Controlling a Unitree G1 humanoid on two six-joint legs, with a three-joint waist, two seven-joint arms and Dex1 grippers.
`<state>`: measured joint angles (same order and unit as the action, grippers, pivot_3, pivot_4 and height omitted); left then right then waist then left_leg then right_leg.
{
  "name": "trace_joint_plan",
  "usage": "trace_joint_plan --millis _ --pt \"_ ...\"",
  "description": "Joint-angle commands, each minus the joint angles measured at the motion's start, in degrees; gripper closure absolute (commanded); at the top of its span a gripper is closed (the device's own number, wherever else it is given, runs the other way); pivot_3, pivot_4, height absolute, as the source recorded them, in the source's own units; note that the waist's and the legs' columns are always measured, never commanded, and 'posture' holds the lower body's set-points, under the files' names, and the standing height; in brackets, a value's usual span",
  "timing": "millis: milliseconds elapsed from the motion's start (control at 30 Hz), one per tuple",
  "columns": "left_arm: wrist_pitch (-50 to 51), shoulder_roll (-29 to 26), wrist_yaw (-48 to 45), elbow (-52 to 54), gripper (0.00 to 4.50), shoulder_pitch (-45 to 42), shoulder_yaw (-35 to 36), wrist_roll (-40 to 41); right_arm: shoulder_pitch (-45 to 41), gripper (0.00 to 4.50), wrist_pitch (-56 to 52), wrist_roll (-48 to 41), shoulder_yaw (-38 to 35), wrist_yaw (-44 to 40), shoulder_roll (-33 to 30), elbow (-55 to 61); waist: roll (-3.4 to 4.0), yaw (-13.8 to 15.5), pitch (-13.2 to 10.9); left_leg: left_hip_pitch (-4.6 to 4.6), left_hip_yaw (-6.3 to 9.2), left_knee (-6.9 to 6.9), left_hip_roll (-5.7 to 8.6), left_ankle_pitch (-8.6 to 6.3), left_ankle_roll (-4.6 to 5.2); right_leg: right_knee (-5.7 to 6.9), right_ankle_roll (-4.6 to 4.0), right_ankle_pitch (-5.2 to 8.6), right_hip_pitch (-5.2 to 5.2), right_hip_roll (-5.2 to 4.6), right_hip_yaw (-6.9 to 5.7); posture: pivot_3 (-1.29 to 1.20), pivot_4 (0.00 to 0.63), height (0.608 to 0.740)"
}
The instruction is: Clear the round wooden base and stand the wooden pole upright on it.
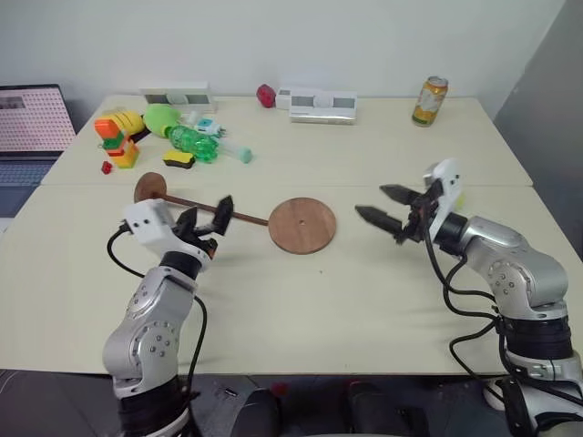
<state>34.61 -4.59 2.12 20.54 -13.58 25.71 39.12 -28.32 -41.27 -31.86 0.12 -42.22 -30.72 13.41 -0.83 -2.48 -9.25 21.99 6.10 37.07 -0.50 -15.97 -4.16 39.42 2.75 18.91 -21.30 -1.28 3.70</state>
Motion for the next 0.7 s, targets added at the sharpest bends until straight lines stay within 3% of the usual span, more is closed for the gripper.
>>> trace_joint_plan --millis 33,167,467,700 --pt "-1.59 1.2 2.61 -3.64 0.0 -2.37 4.45 4.91 -2.79 0.01 1.63 -0.66 1.46 -3.89 -0.53 2.17 -0.09 0.06 -0.02 0.0 0.01 -0.01 -0.01 0.0 0.0 -0.02 0.0 0.0 0.0 0.01 -0.01 0.0 0.15 0.74" --pt "2.49 -0.11 1.5 -10.0 0.0 -4.52 10.27 17.65 -4.63 0.01 -0.03 -2.54 3.34 -4.35 0.87 6.45 -0.14 0.17 -0.05 0.09 0.08 -0.01 -0.05 0.04 -0.08 -0.02 0.0 0.0 -0.06 0.02 -0.1 0.0 0.15 0.74" --pt "3.01 -8.25 -0.94 -30.03 0.0 -11.9 15.5 22.83 -3.27 0.01 -2.59 -4.58 4.09 -3.28 0.4 13.45 -0.2 0.62 -0.04 0.09 0.16 0.0 -0.04 0.11 -0.19 -0.02 0.0 0.0 -0.05 0.03 -0.18 0.0 0.15 0.74" --pt "2.3 -11.49 -7.48 -42.77 0.0 -18.2 14.0 21.28 -5.58 0.01 -8.12 -10.37 -0.22 1.08 0.89 16.15 -0.21 0.61 -0.03 0.1 0.15 -0.01 -0.01 0.13 -0.24 -0.04 0.0 0.0 -0.06 0.0 -0.17 0.0 0.15 0.74"
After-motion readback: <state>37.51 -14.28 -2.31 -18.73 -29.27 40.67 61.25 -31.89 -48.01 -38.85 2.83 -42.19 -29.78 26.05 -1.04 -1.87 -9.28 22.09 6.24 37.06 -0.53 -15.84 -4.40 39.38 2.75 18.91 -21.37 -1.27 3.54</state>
